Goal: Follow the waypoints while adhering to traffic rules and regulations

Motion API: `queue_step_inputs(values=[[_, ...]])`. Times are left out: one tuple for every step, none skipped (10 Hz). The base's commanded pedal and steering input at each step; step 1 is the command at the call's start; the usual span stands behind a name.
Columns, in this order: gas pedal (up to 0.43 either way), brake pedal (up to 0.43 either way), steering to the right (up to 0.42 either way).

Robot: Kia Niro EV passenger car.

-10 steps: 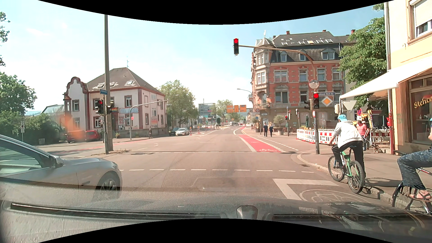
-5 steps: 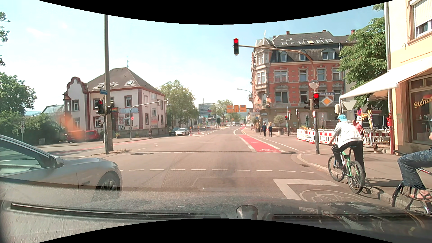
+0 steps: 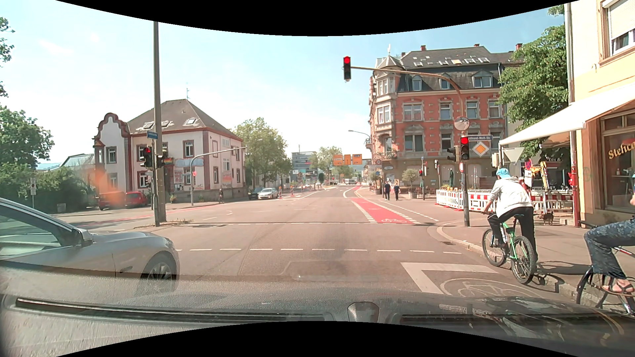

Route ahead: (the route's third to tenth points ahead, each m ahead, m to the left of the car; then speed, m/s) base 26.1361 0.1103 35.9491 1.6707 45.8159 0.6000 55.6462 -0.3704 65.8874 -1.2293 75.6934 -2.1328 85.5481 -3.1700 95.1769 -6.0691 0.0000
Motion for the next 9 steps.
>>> queue_step_inputs(values=[[0.0,0.287,0.008],[0.0,0.287,0.008],[0.0,0.287,0.008],[0.0,0.287,0.008],[0.0,0.287,0.008],[0.0,0.287,0.008],[0.0,0.287,0.008],[0.0,0.287,0.008],[0.0,0.287,0.008]])
